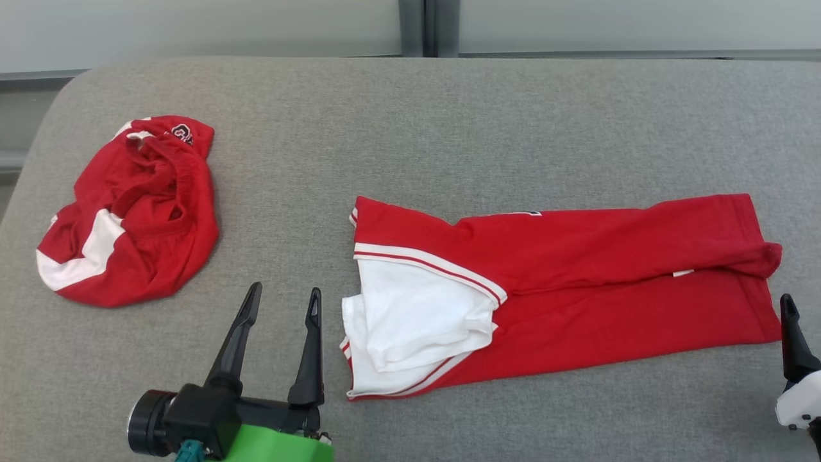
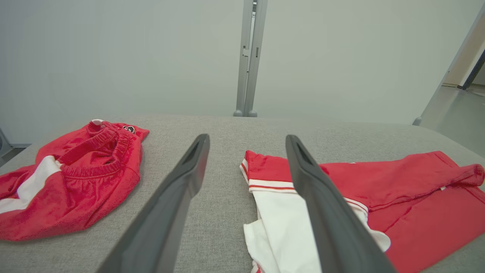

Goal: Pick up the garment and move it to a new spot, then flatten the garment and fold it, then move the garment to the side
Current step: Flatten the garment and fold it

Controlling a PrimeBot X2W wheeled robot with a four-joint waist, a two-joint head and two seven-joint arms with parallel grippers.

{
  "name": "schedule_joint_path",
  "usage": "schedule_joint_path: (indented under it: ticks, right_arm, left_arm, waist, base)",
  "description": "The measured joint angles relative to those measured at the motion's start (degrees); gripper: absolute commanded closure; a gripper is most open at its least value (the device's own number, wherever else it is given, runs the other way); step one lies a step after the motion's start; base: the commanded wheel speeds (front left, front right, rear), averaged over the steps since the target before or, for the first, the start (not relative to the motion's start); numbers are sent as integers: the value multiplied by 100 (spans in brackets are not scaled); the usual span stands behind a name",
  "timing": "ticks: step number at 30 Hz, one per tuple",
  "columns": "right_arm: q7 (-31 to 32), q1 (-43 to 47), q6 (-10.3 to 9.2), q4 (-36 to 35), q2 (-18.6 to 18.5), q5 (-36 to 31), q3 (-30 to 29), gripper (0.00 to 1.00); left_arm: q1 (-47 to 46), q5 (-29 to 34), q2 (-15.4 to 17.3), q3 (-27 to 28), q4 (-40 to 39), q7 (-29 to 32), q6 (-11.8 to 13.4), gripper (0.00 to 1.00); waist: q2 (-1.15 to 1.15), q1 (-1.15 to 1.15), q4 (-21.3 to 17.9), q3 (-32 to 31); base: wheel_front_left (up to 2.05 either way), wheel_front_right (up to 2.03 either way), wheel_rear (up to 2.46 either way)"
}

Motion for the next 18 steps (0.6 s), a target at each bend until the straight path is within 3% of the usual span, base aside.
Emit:
schedule_joint_path:
  ticks: [7, 13, 18]
  right_arm:
    - [130, -467, 0, 653, -5, -442, -387, 0]
    - [270, -854, 0, 1216, -59, -850, -878, 0]
    - [613, -1110, 0, 1661, -100, -1058, -879, 0]
  left_arm:
    - [664, 1038, -850, 715, 23, -1, -446, 0]
    - [911, 1611, -1247, 949, 200, -1, -1016, 0]
    - [948, 1860, -1525, 1204, 282, 0, -1367, 0]
  waist:
    - [0, 0, 491, -198]
    - [0, 0, 836, -224]
    - [0, 0, 956, -126]
  base:
    - [0, 0, 0]
    - [0, 0, 0]
    - [0, 0, 0]
